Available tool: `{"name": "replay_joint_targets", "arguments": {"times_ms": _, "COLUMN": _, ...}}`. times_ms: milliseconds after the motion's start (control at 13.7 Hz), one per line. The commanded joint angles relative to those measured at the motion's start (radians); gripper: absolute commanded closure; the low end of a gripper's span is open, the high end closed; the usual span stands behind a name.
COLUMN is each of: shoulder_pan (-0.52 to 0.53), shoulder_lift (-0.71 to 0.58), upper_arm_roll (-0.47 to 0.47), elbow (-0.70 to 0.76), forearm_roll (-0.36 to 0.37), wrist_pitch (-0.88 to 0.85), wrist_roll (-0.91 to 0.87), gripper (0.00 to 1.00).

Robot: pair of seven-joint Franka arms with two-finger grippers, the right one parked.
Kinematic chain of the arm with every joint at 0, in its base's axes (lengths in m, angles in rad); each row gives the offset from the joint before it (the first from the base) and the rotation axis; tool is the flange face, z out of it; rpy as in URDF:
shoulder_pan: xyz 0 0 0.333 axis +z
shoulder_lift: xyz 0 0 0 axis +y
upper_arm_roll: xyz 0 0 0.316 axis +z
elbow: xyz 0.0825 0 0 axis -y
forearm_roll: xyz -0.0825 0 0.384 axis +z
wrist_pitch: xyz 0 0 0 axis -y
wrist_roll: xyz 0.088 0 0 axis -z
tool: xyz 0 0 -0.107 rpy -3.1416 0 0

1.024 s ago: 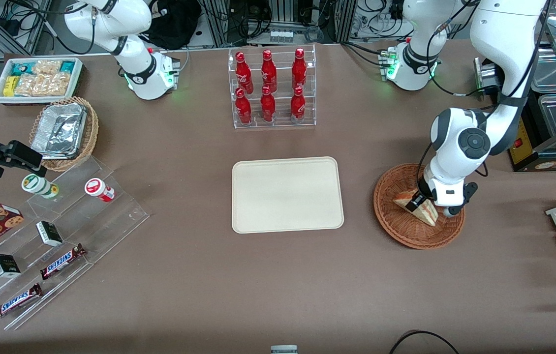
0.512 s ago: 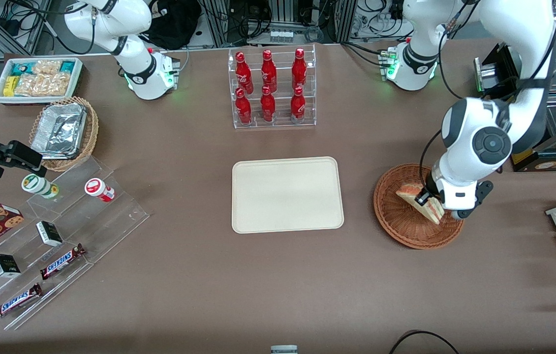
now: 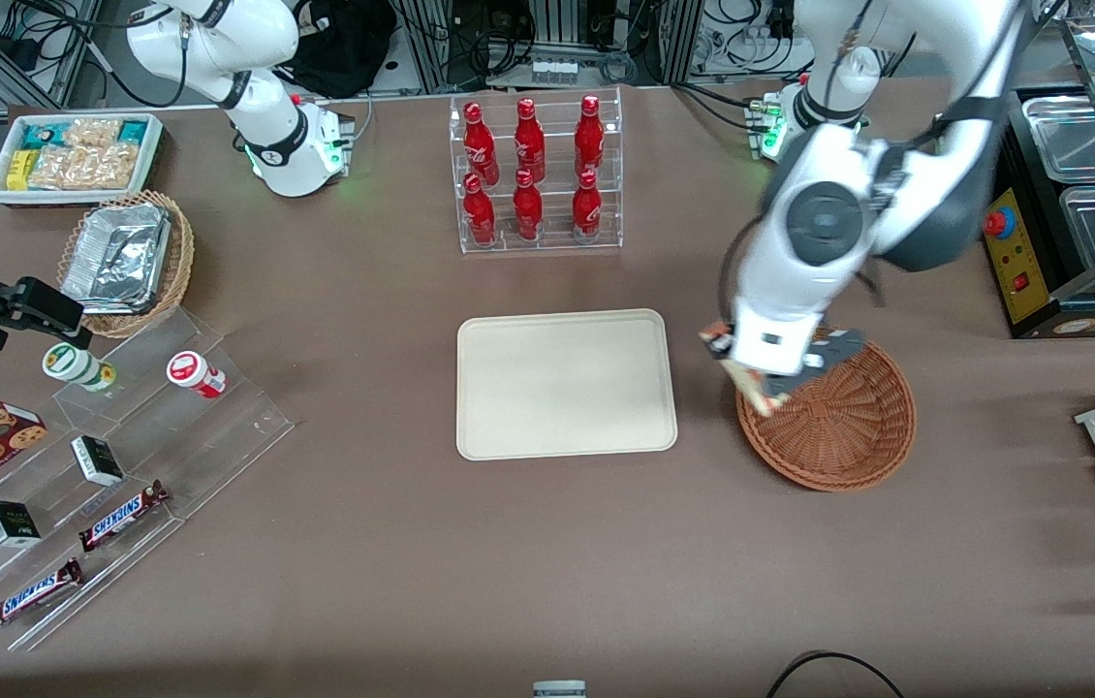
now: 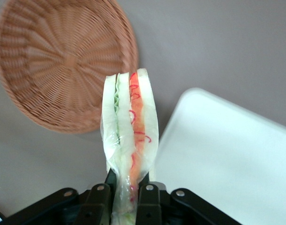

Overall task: Place sandwich from basket to tray
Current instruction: 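Lift the sandwich and carry it with the left gripper over the cream tray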

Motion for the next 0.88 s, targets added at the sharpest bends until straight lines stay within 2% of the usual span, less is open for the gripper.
{"name": "replay_joint_targets", "arguments": {"times_ms": 0, "shoulder_pan": -0.114, "shoulder_lift": 0.105, "upper_arm_roll": 0.014, "elbow": 0.050, "forearm_roll": 0.049, "wrist_pitch": 0.064, "wrist_roll": 0.035, "gripper": 0.89}}
{"name": "replay_joint_targets", "arguments": {"times_ms": 366, "shoulder_pan": -0.235, "shoulder_lift": 0.222, "upper_arm_roll": 0.012, "elbow": 0.053, "forearm_roll": 0.052, "wrist_pitch": 0.245, "wrist_roll": 0.025, "gripper": 0.88}}
{"name": "replay_joint_targets", "arguments": {"times_ms": 805, "shoulder_pan": -0.300, "shoulder_lift": 0.332, "upper_arm_roll": 0.014, "elbow": 0.061, "forearm_roll": 0.054, "wrist_pitch": 0.462, "wrist_roll": 0.029, "gripper": 0.88}}
